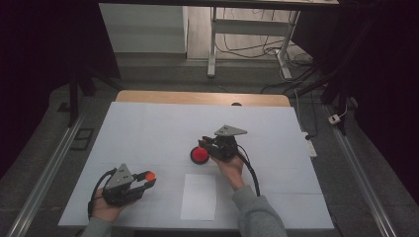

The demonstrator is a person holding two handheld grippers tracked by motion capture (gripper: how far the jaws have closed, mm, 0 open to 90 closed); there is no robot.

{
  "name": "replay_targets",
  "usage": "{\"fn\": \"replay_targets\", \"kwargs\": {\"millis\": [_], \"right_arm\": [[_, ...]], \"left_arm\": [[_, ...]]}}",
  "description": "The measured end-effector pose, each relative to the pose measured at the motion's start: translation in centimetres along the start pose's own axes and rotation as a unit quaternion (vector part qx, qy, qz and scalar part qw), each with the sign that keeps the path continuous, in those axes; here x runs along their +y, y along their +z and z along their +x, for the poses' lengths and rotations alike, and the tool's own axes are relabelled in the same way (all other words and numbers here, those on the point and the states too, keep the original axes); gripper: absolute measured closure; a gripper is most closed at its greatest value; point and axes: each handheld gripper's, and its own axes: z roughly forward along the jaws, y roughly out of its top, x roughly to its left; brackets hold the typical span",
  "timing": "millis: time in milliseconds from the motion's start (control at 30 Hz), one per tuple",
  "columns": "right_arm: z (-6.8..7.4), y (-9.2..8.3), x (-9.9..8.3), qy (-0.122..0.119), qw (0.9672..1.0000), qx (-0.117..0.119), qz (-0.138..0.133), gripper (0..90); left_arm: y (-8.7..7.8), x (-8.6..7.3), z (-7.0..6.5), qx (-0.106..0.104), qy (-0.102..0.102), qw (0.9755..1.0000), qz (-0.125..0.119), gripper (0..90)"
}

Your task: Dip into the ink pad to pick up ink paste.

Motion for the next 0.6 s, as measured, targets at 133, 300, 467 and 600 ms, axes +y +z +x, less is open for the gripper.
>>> {"fn": "replay_targets", "kwargs": {"millis": [133,300,467,600], "right_arm": [[0.2,0.6,-0.3,-0.009,0.9998,-0.005,0.015,72.7],[0.4,1.2,-0.6,-0.018,0.9993,-0.009,0.032,72.7],[0.3,1.6,-0.9,-0.021,0.9988,-0.012,0.043,72.7],[0.4,1.8,-1.0,-0.027,0.9982,-0.016,0.051,72.7]], "left_arm": [[0.0,0.0,-0.1,-0.001,0.002,1.0,0.0,65.1],[0.0,0.1,-0.1,-0.001,0.0,1.0,-0.001,65.0],[0.1,0.0,0.0,-0.002,0.0,1.0,0.0,65.0],[0.1,0.0,0.0,-0.004,0.0,1.0,0.001,65.0]]}}
